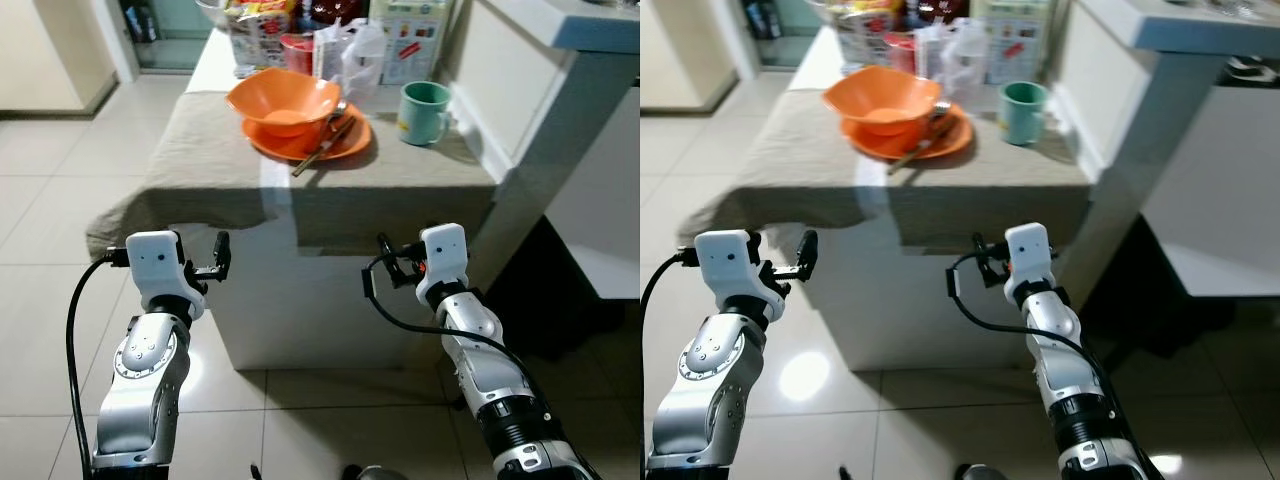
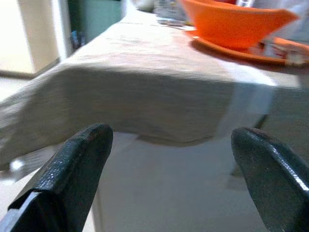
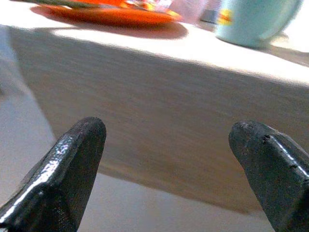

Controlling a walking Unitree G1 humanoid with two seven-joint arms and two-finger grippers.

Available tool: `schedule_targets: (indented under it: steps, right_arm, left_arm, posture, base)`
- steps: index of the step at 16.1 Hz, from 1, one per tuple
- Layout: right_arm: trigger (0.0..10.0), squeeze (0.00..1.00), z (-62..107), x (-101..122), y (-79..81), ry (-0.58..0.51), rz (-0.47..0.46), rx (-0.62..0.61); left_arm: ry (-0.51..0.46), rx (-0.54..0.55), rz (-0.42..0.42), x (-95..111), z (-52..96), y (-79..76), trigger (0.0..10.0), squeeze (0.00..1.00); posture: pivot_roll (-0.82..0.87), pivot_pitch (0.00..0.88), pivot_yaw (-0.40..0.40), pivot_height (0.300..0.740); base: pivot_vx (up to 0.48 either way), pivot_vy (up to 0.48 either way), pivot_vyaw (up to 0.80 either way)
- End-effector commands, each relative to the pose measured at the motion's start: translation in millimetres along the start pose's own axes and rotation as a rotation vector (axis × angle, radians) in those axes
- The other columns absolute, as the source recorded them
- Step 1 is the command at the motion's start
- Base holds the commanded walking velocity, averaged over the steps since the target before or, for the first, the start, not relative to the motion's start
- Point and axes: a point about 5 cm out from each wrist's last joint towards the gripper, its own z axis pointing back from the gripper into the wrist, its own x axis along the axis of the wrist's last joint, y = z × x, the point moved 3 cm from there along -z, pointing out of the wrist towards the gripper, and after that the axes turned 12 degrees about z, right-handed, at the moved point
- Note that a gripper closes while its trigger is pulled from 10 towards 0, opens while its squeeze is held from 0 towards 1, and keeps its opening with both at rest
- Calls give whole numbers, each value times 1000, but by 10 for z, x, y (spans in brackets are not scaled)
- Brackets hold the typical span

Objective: Setting the table

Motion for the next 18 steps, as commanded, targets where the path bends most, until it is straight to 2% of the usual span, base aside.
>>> schedule_targets:
  steps: [1, 2, 4, 7, 13, 15, 16, 18]
  right_arm:
    - [10000, 0, -12, 48, -8, -23, 8, 7]
    - [10000, 0, -5, 66, -33, -37, 1, -1]
    - [10000, 0, -9, 78, -52, -49, 9, -8]
    - [10000, 0, -45, 281, -157, -124, 16, -68]
    - [10000, 0, -75, 469, -371, -182, -43, -150]
    - [10000, 0, -50, 291, -485, -102, -98, -222]
    - [10000, 0, -37, 255, -463, -90, -93, -215]
    - [10000, 0, -11, 215, -386, -77, -73, -188]
  left_arm:
    - [2, 44, 72, 0, 33, 81, 10000, 0]
    - [-8, 32, 51, 36, 41, 80, 10000, 0]
    - [-21, -16, -35, 72, 44, -26, 10000, 0]
    - [-74, -56, -56, 238, 8, -179, 10000, 0]
    - [-109, 12, -3, 324, -25, -20, 10000, 0]
    - [-84, 27, -3, 285, -28, 37, 10000, 0]
    - [-81, 25, -6, 283, -33, 41, 10000, 0]
    - [-80, -20, -49, 298, -55, -45, 10000, 0]
  posture:
    - [-77, 23, -9, 740]
    - [-73, 23, -13, 740]
    - [-71, 23, -10, 740]
    - [-68, 23, -8, 740]
    - [-67, 22, -4, 740]
    - [-71, 25, 2, 740]
    - [-73, 26, 4, 740]
    - [-76, 28, 6, 740]
  base:
    - [0, 0, 0]
    - [0, 0, 0]
    - [0, 0, 0]
    - [0, 0, 0]
    - [0, 0, 0]
    - [0, 0, 0]
    - [0, 0, 0]
    - [0, 0, 0]
